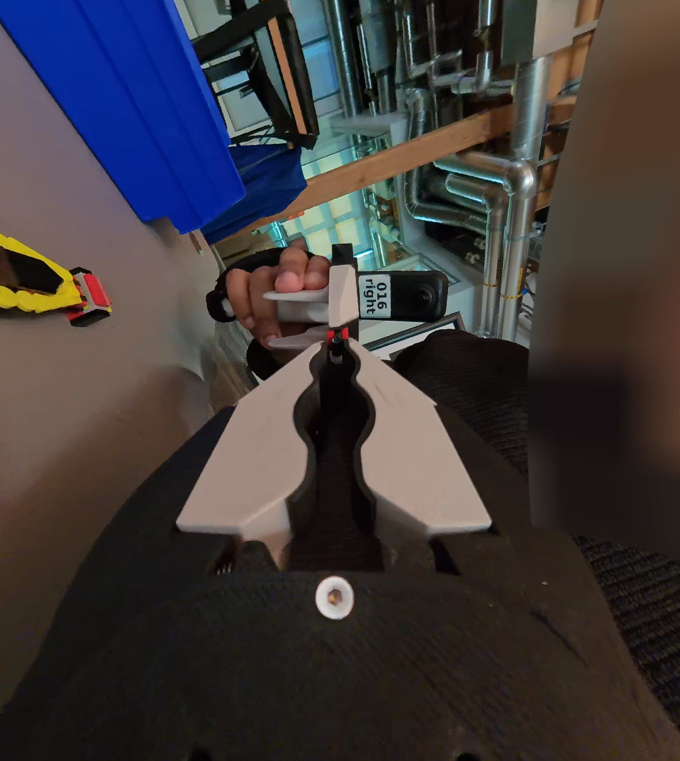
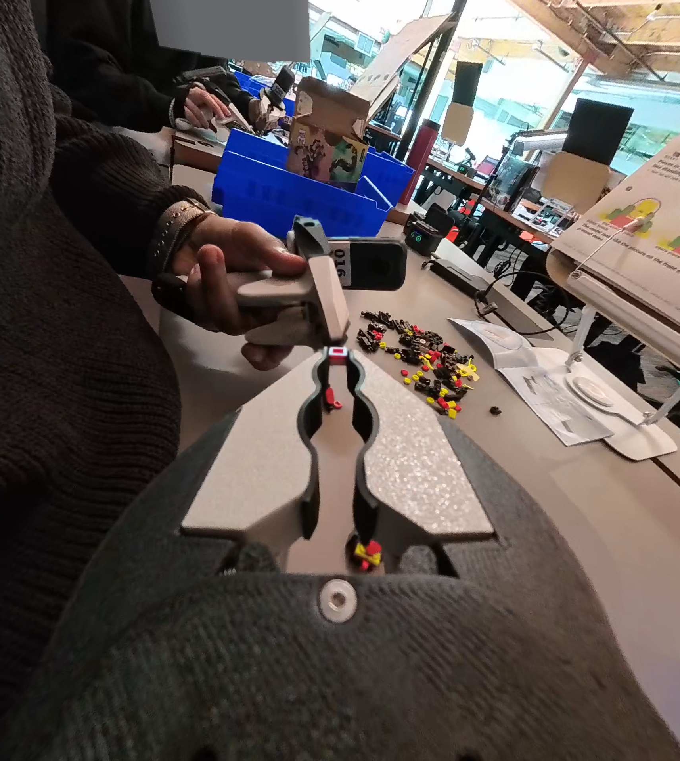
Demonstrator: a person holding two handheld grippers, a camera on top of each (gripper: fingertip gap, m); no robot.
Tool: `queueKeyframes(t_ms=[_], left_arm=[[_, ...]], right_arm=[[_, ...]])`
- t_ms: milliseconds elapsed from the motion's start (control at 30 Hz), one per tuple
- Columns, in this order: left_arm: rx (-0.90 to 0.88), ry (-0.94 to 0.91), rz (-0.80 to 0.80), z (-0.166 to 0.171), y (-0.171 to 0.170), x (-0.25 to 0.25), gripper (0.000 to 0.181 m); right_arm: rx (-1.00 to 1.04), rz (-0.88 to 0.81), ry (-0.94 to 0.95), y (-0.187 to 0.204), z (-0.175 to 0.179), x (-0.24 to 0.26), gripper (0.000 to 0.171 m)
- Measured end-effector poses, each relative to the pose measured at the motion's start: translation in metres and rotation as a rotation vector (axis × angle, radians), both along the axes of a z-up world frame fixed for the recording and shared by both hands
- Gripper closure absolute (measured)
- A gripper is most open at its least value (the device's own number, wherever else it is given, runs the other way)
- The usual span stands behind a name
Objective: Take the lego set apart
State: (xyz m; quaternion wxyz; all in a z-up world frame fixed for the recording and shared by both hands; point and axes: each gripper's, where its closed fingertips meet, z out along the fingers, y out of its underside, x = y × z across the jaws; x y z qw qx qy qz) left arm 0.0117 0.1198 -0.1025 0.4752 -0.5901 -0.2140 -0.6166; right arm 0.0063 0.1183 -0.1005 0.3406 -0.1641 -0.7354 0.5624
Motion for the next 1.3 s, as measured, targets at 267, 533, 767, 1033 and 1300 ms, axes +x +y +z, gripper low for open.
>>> queueKeyframes(t_ms=[267, 533, 767, 1033, 1300], left_arm=[[-0.001, 0.025, -0.001, -0.001, 0.000, 0.001, 0.175], [-0.006, 0.108, 0.056, -0.004, 0.002, -0.007, 0.177], [-0.036, 0.592, 0.213, -0.018, -0.001, -0.030, 0.178], [0.043, 0.719, 0.168, -0.012, -0.002, -0.013, 0.178], [0.077, 0.704, 0.175, -0.004, -0.002, -0.008, 0.178]], right_arm=[[0.022, 0.004, 0.005, -0.002, -0.002, 0.001, 0.164], [-0.037, -0.046, -0.042, 0.002, -0.006, -0.006, 0.163], [-0.381, -0.036, -0.340, 0.016, -0.004, -0.016, 0.137], [-0.596, 0.153, -0.543, 0.005, 0.003, -0.003, 0.163], [-0.515, 0.114, -0.530, 0.004, -0.005, -0.005, 0.148]])
